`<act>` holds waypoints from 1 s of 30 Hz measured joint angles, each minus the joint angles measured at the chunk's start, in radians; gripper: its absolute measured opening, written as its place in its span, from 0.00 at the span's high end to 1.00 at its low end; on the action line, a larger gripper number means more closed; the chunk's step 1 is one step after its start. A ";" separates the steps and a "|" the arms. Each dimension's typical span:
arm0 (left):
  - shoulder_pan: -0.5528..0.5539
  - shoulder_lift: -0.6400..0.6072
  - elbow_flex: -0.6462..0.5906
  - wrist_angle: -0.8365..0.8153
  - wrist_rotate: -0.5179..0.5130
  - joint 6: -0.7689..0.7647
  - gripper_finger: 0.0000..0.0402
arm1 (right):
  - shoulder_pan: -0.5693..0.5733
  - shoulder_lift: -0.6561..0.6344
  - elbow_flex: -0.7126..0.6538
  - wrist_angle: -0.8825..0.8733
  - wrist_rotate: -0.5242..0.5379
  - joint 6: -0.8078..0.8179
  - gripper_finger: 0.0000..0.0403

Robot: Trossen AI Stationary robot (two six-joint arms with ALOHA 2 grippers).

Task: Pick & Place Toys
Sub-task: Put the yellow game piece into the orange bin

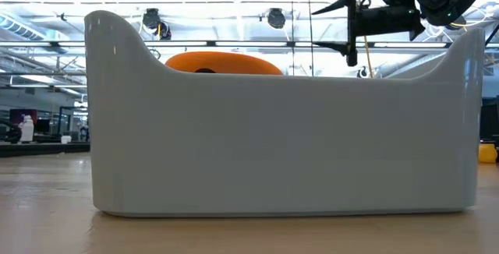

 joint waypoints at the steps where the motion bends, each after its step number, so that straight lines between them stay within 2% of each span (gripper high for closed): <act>1: 0.015 -0.005 0.000 -0.012 0.015 0.004 0.37 | 0.000 0.000 0.000 0.009 0.016 0.018 0.25; 6: 0.062 -0.009 0.000 -0.019 0.084 0.024 0.37 | 0.021 0.000 0.015 0.129 0.017 0.073 0.25; 8: 0.074 -0.008 0.000 -0.022 0.099 0.033 0.37 | 0.048 0.000 0.060 0.116 0.015 0.050 0.25; 10: 0.085 -0.008 0.000 -0.022 0.100 0.038 0.37 | 0.078 0.000 0.136 0.012 0.007 -0.021 0.25; 12: 0.094 -0.008 0.000 -0.021 0.095 0.055 0.37 | 0.108 0.000 0.242 -0.228 -0.001 -0.150 0.25; 15: 0.108 -0.008 0.000 -0.010 0.086 0.070 0.37 | 0.147 0.013 0.435 -0.718 0.030 -0.400 0.25; 18: 0.125 -0.008 0.000 0.007 0.083 0.070 0.37 | 0.190 0.040 0.611 -1.166 0.162 -0.631 0.25; 21: 0.141 -0.008 0.000 0.016 0.082 0.068 0.37 | 0.234 0.073 0.728 -1.512 0.334 -0.780 0.25; 25: 0.152 -0.008 0.000 0.016 0.082 0.068 0.37 | 0.273 0.112 0.768 -1.810 0.532 -0.807 0.25; 30: 0.152 -0.008 0.000 0.017 0.082 0.074 0.37 | 0.305 0.186 0.714 -2.039 0.631 -0.790 0.25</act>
